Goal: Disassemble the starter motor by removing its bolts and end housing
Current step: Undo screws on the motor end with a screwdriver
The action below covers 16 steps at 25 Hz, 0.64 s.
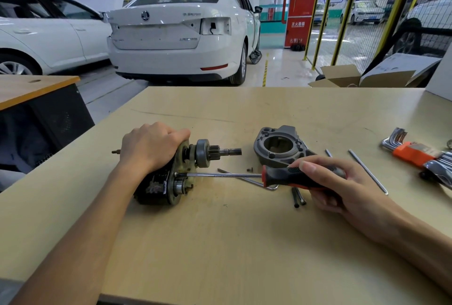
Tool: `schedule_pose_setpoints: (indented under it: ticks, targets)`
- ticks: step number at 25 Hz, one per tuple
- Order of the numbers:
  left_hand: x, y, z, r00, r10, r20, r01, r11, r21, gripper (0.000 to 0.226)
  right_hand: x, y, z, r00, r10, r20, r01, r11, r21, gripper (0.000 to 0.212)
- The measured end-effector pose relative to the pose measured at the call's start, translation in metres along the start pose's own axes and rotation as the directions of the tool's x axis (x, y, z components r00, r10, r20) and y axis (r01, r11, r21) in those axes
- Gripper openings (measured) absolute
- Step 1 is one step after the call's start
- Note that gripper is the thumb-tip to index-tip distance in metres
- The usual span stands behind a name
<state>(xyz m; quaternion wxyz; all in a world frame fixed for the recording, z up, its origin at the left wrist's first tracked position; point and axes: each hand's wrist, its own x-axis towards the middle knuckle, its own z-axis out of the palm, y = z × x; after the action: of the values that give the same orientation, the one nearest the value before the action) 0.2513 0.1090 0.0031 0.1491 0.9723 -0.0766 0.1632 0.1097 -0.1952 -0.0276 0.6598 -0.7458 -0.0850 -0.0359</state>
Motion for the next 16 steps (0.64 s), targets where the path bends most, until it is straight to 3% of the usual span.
schedule_pose_setpoints:
  ticks: [11, 16]
  targets:
    - [-0.0006, 0.0002, 0.0003, 1.0, -0.002, 0.004, 0.002, 1.0, 0.002, 0.058, -0.0008, -0.0028, 0.0025, 0.993, 0.118, 0.029, -0.119, 0.992, 0.041, 0.073]
    - [-0.0003, 0.0003, -0.0002, 1.0, -0.006, -0.002, 0.006, 1.0, 0.011, 0.057, 0.0008, -0.0038, 0.0001, 0.995, 0.099, 0.033, -0.099, 0.995, -0.004, 0.059]
